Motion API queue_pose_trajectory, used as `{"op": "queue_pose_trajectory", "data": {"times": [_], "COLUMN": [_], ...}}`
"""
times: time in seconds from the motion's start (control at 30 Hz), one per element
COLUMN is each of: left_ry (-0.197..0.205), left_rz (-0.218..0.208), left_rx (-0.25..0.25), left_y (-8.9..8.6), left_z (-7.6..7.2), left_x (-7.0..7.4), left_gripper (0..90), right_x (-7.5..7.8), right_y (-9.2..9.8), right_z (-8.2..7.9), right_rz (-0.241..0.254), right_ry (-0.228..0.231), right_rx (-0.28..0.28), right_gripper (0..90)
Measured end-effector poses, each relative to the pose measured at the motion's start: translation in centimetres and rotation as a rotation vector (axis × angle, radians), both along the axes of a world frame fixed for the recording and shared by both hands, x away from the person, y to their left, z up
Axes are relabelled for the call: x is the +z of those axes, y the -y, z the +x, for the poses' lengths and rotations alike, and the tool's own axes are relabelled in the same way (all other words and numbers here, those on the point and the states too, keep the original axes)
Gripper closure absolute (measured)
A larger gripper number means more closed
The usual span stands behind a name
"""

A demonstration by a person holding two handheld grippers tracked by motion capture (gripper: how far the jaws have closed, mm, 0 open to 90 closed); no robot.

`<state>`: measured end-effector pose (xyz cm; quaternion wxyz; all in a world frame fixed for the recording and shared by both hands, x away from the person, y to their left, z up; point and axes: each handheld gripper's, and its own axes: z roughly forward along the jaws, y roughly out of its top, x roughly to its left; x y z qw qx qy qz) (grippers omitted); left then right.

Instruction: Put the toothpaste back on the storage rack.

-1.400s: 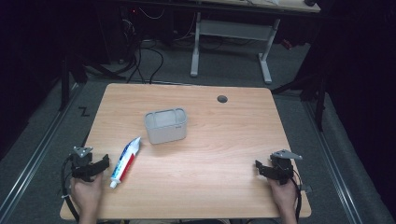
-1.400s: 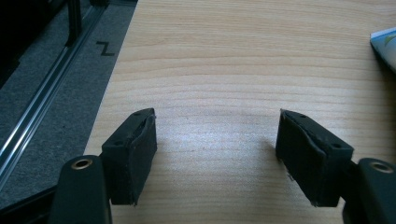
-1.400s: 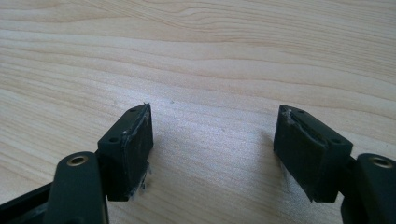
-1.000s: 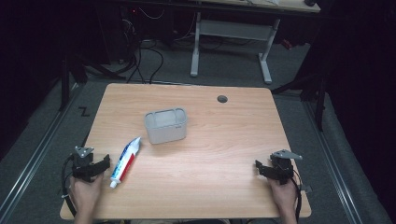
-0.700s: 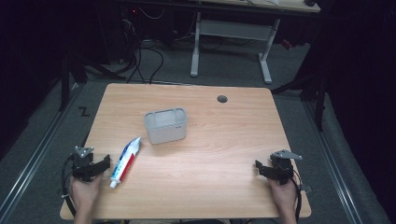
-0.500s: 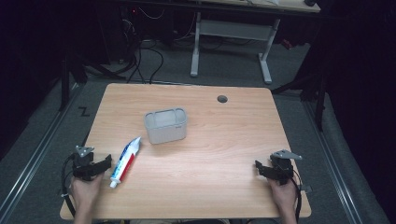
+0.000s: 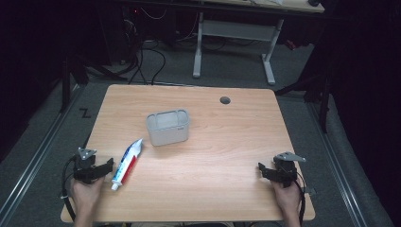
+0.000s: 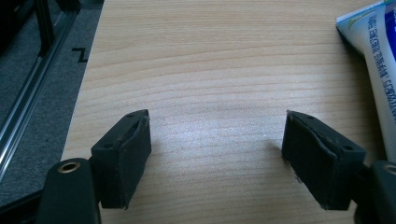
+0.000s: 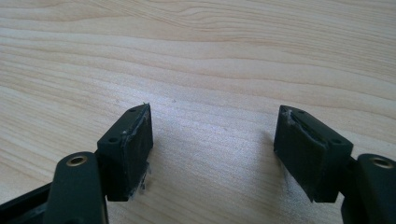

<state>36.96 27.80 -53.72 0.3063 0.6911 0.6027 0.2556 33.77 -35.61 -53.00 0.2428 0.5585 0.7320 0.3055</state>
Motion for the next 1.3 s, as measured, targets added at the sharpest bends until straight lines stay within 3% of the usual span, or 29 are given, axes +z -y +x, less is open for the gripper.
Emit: {"op": "queue_pose_trajectory", "data": {"times": [0.27,0.37,0.47,0.77,0.93,1.1,1.3], "left_ry": [0.013,-0.002,0.026,0.028,0.050,0.046,0.063], "left_rz": [0.006,-0.018,-0.027,-0.037,-0.071,-0.051,-0.062], "left_rx": [-0.002,-0.009,0.006,-0.005,-0.005,-0.042,-0.077], "left_y": [-0.1,-0.5,-0.5,-0.5,-0.6,-0.5,0.0], "left_z": [-0.3,-0.5,-0.7,-1.1,-1.4,-1.8,-2.4], "left_x": [0.2,0.6,1.1,1.7,2.1,2.8,3.6], "left_gripper": [25.1,27.1,24.6,24.2,24.0,29.1,31.0], "right_x": [0.0,0.0,0.0,0.0,0.0,0.0,0.0], "right_y": [0.0,0.0,0.0,0.0,0.0,0.0,0.0], "right_z": [0.0,0.0,0.0,0.0,0.0,0.0,0.0], "right_rz": [-0.001,-0.002,-0.002,0.000,-0.003,-0.004,-0.007], "right_ry": [0.000,0.001,0.001,0.000,0.001,0.001,0.004], "right_rx": [0.001,0.000,0.000,-0.002,0.005,0.007,0.011], "right_gripper": [28.1,28.0,28.0,27.9,27.9,27.9,27.9]}}
